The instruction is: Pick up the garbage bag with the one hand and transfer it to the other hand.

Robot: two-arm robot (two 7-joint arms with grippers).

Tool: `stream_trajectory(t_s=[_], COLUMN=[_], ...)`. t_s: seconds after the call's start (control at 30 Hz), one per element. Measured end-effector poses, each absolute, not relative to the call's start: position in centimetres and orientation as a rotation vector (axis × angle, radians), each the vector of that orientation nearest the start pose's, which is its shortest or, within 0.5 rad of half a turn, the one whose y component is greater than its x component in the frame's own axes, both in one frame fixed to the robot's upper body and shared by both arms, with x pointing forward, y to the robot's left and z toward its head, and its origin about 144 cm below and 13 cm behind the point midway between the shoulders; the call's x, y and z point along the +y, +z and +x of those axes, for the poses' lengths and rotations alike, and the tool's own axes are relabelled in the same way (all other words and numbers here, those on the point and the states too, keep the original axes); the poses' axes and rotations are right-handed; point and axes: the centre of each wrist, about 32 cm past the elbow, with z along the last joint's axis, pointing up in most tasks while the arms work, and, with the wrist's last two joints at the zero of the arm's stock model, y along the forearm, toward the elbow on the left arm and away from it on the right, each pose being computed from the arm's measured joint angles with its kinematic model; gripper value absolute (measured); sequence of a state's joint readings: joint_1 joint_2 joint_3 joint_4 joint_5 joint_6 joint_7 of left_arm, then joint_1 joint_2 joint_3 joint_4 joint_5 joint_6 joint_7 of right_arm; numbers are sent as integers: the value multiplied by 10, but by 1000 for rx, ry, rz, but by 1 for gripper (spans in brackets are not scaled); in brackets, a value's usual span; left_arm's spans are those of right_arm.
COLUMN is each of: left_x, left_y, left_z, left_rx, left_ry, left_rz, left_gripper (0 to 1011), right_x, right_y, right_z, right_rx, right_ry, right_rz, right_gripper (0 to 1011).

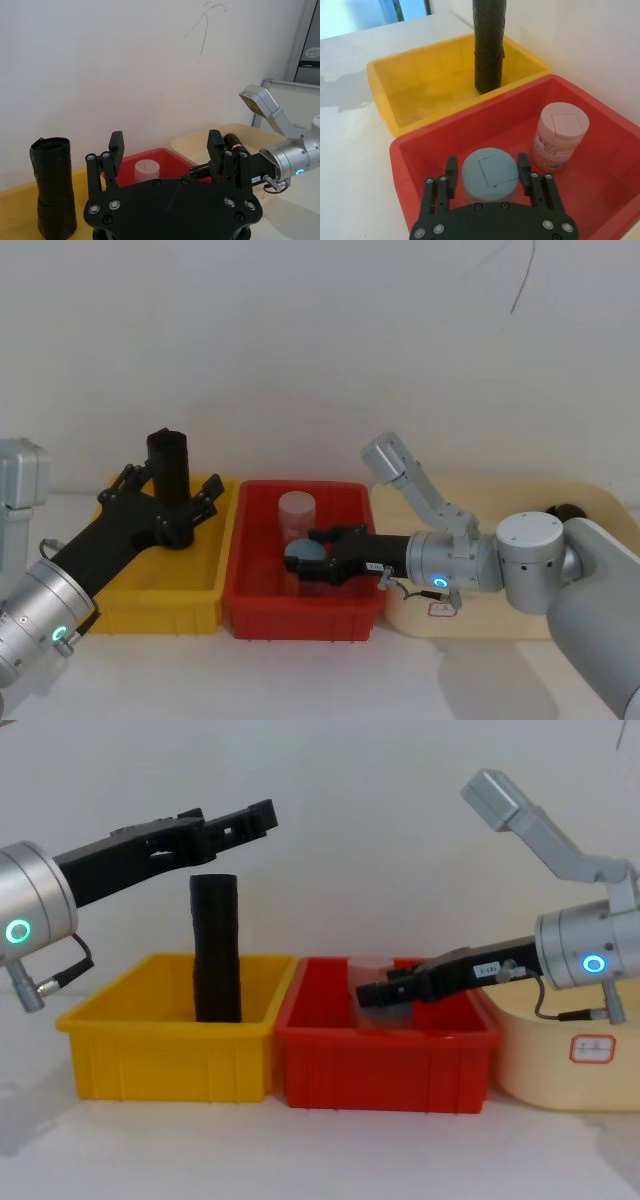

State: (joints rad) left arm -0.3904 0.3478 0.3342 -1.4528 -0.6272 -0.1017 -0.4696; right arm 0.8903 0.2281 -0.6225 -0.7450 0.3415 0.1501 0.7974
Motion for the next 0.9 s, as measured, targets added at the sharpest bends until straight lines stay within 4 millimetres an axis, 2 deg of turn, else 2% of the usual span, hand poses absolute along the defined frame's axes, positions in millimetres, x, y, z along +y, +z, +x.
stream_trajectory(t_s=[0.1,0.57,0.9], left_x=[242,242,242], left_y=[1233,1233,1233], left_z=[549,549,549], left_rx=[-81,-80,-81], left_ry=[817,817,817], left_rz=[-313,-313,-313], left_gripper=[1001,1002,1001], right_x=[-223,-226,-239], right_y=[1236,1239,1250], right_z=[667,661,649], right_rx=[66,1,-97], right_ry=[-557,-602,-699], right_rz=[-344,-264,-165], right_gripper=[653,642,642])
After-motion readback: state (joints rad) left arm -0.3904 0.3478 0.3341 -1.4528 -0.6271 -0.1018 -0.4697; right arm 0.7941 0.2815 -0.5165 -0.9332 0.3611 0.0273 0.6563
